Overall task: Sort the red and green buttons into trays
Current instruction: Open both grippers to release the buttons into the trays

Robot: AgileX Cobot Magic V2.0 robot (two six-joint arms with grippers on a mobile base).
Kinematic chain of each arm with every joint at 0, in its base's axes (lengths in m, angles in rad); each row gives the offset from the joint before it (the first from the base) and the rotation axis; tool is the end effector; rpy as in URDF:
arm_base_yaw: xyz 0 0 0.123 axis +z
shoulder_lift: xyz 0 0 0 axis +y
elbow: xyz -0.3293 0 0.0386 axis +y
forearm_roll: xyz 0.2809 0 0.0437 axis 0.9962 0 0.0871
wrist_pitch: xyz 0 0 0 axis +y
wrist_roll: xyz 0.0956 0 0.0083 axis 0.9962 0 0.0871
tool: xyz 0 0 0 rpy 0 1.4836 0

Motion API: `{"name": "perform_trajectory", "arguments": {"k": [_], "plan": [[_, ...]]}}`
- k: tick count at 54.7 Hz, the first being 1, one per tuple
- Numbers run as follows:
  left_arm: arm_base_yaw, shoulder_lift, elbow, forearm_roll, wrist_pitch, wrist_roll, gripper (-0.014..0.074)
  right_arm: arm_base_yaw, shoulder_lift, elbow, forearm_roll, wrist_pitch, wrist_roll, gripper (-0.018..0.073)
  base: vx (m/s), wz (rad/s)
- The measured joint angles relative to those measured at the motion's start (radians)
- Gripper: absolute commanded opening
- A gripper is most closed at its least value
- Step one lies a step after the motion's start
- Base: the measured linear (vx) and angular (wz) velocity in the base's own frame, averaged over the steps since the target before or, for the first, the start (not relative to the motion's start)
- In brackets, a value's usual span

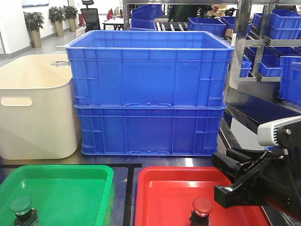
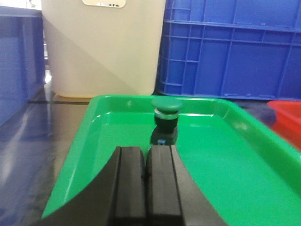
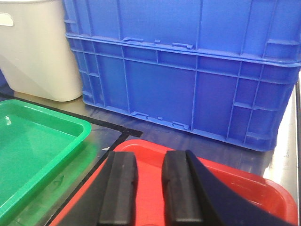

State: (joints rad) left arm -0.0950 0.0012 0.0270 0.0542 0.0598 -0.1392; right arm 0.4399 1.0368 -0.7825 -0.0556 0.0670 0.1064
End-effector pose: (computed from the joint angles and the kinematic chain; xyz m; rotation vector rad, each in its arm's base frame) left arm 0.0485 -0.0043 0.1976 0.0052 1.5732 -0.1388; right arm 0.2189 0.1026 0.3754 -0.3488 1.7845 0.3456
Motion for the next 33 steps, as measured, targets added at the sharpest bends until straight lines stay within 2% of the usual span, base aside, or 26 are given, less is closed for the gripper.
{"name": "perform_trajectory", "arguments": {"k": [8,33], "plan": [[0.002,-0.012,0.0,-0.002,0.04,0.002,-0.0007,0.0,-0.001,0.0,0.0,-0.001,0.0,0.0232,0.0,0.0],[0.002,-0.012,0.0,-0.003,0.049,0.002,-0.0006,0.0,-0.001,0.0,0.0,0.003,0.0,0.0232,0.0,0.0]]}}
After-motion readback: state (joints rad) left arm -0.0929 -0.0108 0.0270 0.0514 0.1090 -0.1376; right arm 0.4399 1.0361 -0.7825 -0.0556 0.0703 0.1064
